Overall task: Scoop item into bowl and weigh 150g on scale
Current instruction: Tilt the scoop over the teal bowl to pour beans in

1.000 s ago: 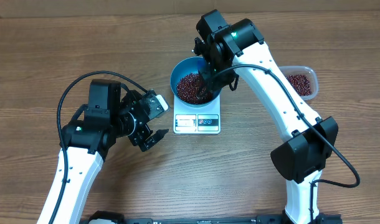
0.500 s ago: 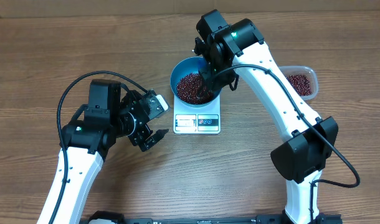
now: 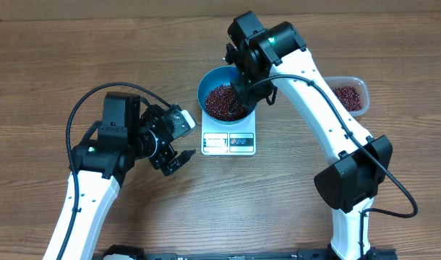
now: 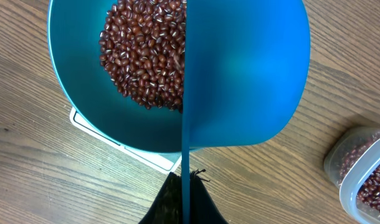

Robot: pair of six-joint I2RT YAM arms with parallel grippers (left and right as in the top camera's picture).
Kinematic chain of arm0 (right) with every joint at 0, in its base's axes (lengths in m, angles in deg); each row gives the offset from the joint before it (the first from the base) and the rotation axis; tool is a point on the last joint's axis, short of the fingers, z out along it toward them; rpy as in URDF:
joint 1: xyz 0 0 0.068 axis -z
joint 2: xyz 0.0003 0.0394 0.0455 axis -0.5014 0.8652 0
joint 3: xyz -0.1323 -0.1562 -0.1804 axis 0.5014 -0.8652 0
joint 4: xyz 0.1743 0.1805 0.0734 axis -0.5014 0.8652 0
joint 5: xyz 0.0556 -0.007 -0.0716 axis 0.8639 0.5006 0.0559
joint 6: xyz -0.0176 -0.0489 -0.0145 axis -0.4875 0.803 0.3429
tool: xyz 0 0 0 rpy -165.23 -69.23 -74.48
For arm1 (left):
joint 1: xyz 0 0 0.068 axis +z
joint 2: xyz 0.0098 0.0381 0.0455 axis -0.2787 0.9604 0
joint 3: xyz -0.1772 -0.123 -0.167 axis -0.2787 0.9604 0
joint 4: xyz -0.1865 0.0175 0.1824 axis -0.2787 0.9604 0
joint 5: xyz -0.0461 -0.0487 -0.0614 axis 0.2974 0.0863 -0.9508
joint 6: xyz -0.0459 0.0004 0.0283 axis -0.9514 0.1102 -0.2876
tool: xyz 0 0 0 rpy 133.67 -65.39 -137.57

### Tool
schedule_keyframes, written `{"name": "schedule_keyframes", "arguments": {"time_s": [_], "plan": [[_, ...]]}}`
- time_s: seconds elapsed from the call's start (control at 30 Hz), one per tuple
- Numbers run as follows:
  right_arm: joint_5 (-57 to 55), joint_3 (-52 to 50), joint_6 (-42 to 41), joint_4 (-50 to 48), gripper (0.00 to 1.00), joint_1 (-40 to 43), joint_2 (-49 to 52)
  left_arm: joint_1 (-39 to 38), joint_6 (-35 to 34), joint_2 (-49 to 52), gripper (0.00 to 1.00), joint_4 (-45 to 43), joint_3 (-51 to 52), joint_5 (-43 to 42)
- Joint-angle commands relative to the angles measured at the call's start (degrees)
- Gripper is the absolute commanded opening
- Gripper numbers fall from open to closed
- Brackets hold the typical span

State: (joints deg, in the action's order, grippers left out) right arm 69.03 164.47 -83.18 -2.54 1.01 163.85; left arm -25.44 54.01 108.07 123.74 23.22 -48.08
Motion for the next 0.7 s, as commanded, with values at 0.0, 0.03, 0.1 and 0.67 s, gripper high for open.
{"name": "schedule_keyframes", "arguments": {"time_s": [0.0, 0.03, 0.1, 0.67], "plan": [[-0.5, 1.7, -0.2, -0.4, 0.04, -0.1, -2.6, 0.2, 1.1, 0.3, 0.99, 0.0, 0.3, -0.1], [-0.5, 1.7, -0.2, -0.4, 0.04, -0.1, -2.6, 0.2, 1.1, 0.3, 1.0, 0.0, 0.3, -0.1], [-0.5, 1.7, -0.2, -0.4, 0.04, -0.1, -2.6, 0.2, 1.1, 0.3, 1.0, 0.0, 0.3, -0.1], [-0.5, 1.7, -0.2, -0.8, 0.04, -0.1, -2.6, 0.2, 1.1, 0.3, 0.99, 0.0, 0.3, -0.1]]}}
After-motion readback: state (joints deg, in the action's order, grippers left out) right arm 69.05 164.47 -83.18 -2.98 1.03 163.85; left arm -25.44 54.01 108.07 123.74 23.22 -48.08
